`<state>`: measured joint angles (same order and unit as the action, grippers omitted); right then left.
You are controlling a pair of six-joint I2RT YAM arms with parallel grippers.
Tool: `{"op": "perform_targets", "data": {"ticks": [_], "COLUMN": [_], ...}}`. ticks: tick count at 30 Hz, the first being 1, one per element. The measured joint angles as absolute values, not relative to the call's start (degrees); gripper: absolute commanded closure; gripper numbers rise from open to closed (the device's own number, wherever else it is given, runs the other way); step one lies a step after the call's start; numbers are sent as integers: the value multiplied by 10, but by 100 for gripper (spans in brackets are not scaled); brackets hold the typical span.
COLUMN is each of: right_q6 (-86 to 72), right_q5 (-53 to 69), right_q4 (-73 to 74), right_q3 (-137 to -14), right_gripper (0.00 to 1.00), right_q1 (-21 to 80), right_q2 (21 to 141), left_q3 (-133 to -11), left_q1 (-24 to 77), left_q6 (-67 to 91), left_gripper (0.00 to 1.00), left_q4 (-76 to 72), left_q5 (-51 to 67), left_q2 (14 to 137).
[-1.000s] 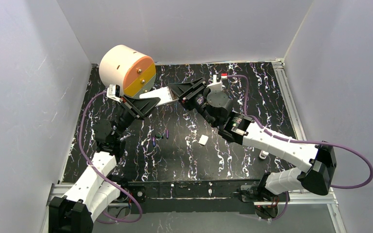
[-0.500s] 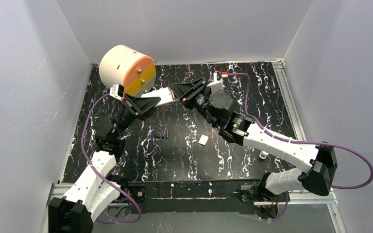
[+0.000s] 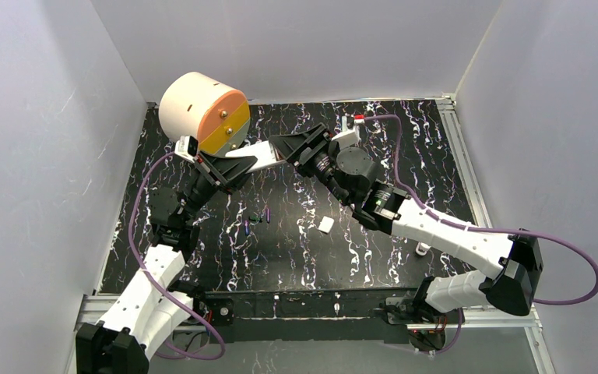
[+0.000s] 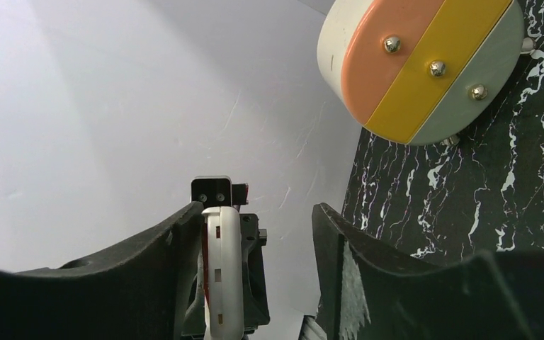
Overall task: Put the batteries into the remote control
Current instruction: Load the battery into the remote control.
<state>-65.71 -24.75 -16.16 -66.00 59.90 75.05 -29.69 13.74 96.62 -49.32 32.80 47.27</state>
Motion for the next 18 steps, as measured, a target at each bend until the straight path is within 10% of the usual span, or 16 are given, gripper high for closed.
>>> {"op": "perform_targets", "data": {"ticks": [10,18], "right_q6": [-636,-618], "right_q5": [-202,-157], "right_q4": [-169,-178], "right_q3": [-659,-658], "right_gripper": [13,25], "right_q1": [575,553], "right_q2": [749,733], "left_q3": [-297,-294], "left_q1": [137,137], "left_q6": [958,947], "left_gripper": [100,100], "left_q4": [-489,-482], "left_q5": [321,321], "left_q2": [467,467]}}
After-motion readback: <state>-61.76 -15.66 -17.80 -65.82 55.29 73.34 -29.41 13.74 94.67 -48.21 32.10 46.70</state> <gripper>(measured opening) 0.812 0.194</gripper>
